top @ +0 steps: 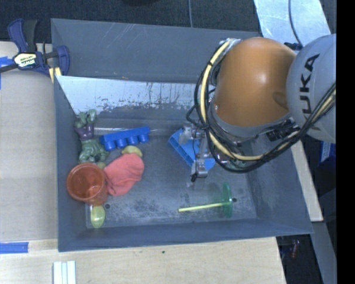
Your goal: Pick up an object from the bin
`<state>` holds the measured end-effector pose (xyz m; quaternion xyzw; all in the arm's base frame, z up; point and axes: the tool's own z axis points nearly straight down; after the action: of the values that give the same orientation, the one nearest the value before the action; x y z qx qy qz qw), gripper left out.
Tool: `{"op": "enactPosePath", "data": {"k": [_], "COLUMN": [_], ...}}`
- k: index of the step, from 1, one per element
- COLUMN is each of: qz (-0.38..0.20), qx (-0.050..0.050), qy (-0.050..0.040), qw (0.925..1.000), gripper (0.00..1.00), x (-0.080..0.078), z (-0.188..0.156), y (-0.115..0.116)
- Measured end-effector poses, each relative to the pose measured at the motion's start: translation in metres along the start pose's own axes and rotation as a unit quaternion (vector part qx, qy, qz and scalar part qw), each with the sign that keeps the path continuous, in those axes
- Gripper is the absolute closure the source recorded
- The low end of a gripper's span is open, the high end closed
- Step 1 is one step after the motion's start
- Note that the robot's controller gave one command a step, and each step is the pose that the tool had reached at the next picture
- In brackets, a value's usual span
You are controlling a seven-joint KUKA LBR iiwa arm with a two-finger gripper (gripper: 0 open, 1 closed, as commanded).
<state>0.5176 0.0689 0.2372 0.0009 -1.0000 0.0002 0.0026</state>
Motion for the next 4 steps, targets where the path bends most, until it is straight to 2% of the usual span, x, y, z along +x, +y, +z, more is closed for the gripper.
{"op": "enactPosePath", "data": {"k": [1,2,3,4], "qz": [0.001,0.006,0.108,0.186], "qx": [-0.001,0.0,-0.003,-0.002], "qy": [-0.0043,-0.0068,-0.0089,-0.0079], "qw": [1.0,1.0,0.9941,0.9825], "gripper": [0.0,0.0,0.0,0.0], "x": [-0.001,-0.038,-0.074,-0.08], "z": [-0.005,0.085,0.083,0.118], "y": [0.0,-0.051,-0.075,-0.069]}}
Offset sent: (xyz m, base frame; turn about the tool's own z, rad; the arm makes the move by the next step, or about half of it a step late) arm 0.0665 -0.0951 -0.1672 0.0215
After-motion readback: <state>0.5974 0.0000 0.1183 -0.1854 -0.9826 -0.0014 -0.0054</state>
